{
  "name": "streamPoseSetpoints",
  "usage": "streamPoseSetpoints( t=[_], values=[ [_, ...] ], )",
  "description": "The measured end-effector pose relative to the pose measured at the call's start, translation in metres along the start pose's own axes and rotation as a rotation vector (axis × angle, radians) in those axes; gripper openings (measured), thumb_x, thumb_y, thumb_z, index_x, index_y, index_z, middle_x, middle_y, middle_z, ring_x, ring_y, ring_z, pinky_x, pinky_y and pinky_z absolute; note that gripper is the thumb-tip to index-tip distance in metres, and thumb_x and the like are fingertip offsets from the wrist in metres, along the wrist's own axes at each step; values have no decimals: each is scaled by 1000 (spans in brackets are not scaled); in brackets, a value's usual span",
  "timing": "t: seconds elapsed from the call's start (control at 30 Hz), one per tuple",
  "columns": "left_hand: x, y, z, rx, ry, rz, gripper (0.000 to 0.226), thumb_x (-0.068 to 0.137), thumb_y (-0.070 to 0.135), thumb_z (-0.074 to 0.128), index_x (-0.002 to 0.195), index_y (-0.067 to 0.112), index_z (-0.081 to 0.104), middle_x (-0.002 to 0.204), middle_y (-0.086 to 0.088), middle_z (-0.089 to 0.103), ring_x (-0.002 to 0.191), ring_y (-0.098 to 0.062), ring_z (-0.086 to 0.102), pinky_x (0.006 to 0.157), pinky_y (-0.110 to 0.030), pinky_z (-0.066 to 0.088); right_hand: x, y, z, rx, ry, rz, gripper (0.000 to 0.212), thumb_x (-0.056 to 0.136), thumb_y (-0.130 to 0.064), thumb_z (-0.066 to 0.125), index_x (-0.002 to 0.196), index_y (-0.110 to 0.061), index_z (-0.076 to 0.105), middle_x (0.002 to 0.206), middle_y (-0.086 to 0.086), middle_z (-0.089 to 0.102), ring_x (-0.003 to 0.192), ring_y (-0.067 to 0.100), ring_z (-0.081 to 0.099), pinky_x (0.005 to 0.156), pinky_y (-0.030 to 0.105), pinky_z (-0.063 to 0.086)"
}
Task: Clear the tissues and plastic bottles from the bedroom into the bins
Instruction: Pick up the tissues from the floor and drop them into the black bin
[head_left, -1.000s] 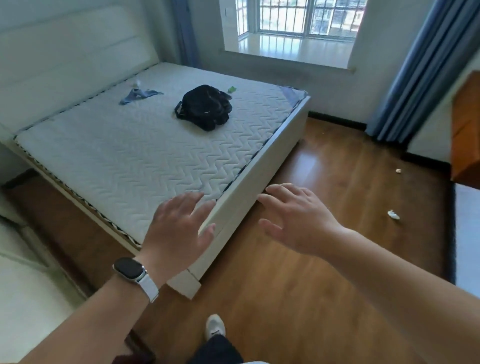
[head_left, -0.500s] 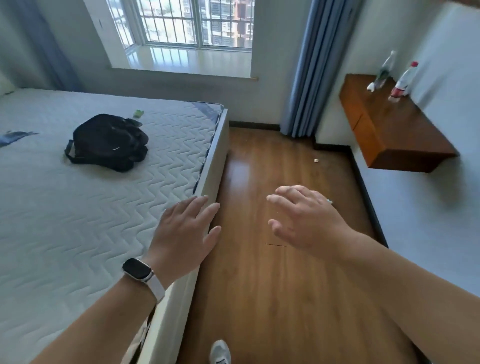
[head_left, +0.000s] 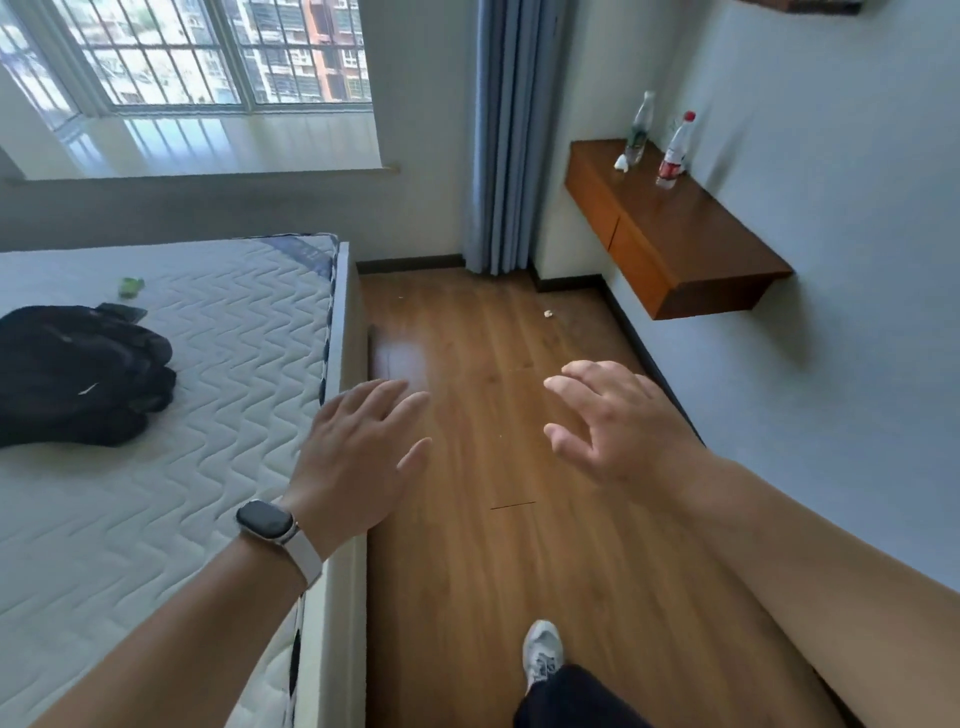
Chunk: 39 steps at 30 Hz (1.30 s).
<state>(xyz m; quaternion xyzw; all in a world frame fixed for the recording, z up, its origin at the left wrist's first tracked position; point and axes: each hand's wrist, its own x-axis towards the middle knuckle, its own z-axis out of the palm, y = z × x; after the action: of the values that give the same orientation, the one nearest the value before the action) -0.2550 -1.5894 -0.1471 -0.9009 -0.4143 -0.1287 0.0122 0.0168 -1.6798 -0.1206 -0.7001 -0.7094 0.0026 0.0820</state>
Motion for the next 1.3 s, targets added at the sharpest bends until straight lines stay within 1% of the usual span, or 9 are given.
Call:
streamPoseSetpoints(
  t=[0.17,0.27,0.37,0.53,0.67,0.77,0.97,1.2,1.3],
  values=[
    [57,2,17,27,-17,56,46,88,47,46,127,23,55,131,-2,59,124,-24,51,101,-41,39,41,31,19,26,-11,49,55,92,-55,36,135,-25,50,142,-1,47,132,19,40,103,41,37],
    [99,-2,29,31,-20,45,45,87,44,52,127,24,55,132,-1,58,126,-24,49,104,-36,28,76,55,30,55,-10,56,60,90,-57,29,134,-23,52,139,-1,50,128,19,43,99,40,39],
    [152,-5,38,31,-33,21,46,89,44,51,130,24,56,134,1,57,128,-23,49,104,-39,34,117,89,37,88,-23,70,66,87,-59,23,135,-22,51,139,-1,49,128,19,42,100,39,38],
    [247,-2,58,71,-77,71,43,92,39,60,131,22,55,135,-2,58,128,-26,50,103,-45,40,176,159,46,145,-18,129,64,87,-58,28,131,-20,56,134,2,53,123,23,47,96,42,41],
    [305,12,76,66,-71,104,46,90,46,49,131,25,53,134,1,57,128,-22,48,104,-43,40,205,209,47,134,-10,162,59,89,-55,32,128,-19,57,131,3,55,121,24,49,94,41,43],
    [340,23,85,47,-73,143,47,90,47,46,129,24,55,132,1,58,125,-22,49,102,-44,41,221,236,43,137,-28,181,62,88,-56,29,130,-19,56,133,3,53,122,24,48,96,41,41],
    [391,30,101,37,-120,210,48,90,47,45,131,24,54,134,0,57,127,-23,49,102,-44,41,227,269,48,147,-34,275,60,90,-55,29,134,-22,52,139,1,50,128,21,44,102,40,38],
    [442,14,133,-2,-156,283,46,88,47,49,128,25,54,132,0,58,127,-24,51,101,-46,42,256,283,65,133,-83,339,54,92,-53,32,132,-22,53,137,1,50,125,20,45,99,41,43],
    [466,-3,149,-54,-128,312,42,86,44,50,124,27,54,129,1,60,124,-25,53,99,-47,43,279,285,70,113,-91,376,54,92,-53,32,131,-22,53,135,1,51,124,21,45,97,41,44]
  ],
)
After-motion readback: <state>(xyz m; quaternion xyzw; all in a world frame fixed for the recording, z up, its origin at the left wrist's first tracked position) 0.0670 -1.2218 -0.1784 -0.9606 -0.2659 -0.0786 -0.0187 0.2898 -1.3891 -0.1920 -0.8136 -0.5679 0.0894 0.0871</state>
